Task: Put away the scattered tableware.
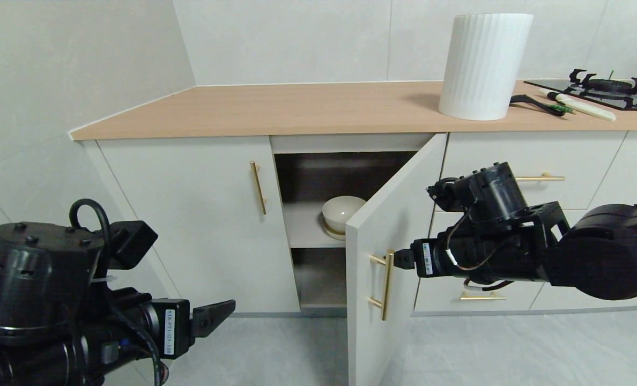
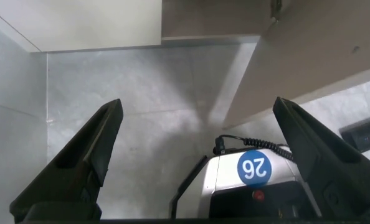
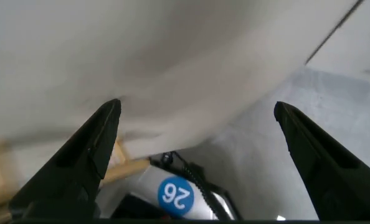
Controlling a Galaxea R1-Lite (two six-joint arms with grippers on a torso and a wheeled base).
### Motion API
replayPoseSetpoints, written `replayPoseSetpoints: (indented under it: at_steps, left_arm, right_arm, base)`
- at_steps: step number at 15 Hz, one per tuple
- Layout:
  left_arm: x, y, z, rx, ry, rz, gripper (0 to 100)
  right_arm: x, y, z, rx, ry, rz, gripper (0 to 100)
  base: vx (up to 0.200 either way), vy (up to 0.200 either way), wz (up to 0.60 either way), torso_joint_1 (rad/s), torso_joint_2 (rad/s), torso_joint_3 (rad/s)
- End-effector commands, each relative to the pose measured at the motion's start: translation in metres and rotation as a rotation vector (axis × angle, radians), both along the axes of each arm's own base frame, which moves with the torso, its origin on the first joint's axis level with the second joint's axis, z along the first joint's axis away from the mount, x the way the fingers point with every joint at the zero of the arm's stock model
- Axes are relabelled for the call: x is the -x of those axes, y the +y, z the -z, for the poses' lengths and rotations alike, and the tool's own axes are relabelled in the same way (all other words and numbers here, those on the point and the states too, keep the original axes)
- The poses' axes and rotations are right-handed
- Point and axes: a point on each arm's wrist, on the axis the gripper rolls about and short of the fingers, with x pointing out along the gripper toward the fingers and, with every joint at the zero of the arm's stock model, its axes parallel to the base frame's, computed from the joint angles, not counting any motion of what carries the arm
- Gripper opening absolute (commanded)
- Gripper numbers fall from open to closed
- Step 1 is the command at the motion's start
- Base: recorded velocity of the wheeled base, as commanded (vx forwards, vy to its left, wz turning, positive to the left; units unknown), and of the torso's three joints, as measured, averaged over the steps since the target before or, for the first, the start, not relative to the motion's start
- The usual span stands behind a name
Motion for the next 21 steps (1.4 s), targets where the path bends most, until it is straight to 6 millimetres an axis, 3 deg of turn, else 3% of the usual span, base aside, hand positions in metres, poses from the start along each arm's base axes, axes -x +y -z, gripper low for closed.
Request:
replayPoseSetpoints:
  at_steps: [1,8,12,18,21]
  left_arm:
    - [-0.002,-0.001,0.002,-0.005,0.009,-0.001,100]
    - [-0.002,0.001,0.004,-0.034,0.015,0.004,100]
    - [-0.002,0.002,0.005,-0.038,0.013,0.004,100]
    - [-0.002,0.004,0.003,-0.029,0.005,-0.008,100]
    - [-0.002,0.004,0.002,-0.027,0.001,-0.008,100]
  right_arm:
    - [-0.01,0.007,0.02,0.014,0.034,0.012,100]
    - [-0.035,0.022,0.044,-0.078,-0.027,0.105,100]
    - [-0.037,0.023,0.045,-0.104,-0.033,0.117,100]
    - [-0.039,0.024,0.045,-0.124,-0.038,0.128,100]
    - [-0.05,0.031,0.048,-0.181,-0.052,0.179,100]
  base:
    - [0.0,0.0,0.0,0.0,0.0,0.0]
    - [0.0,0.0,0.0,0.0,0.0,0.0]
    - [0.15,0.0,0.0,0.001,0.0,0.002]
    - [0.0,0.0,0.0,0.0,0.0,0.0]
    - [0.0,0.0,0.0,0.0,0.0,0.0]
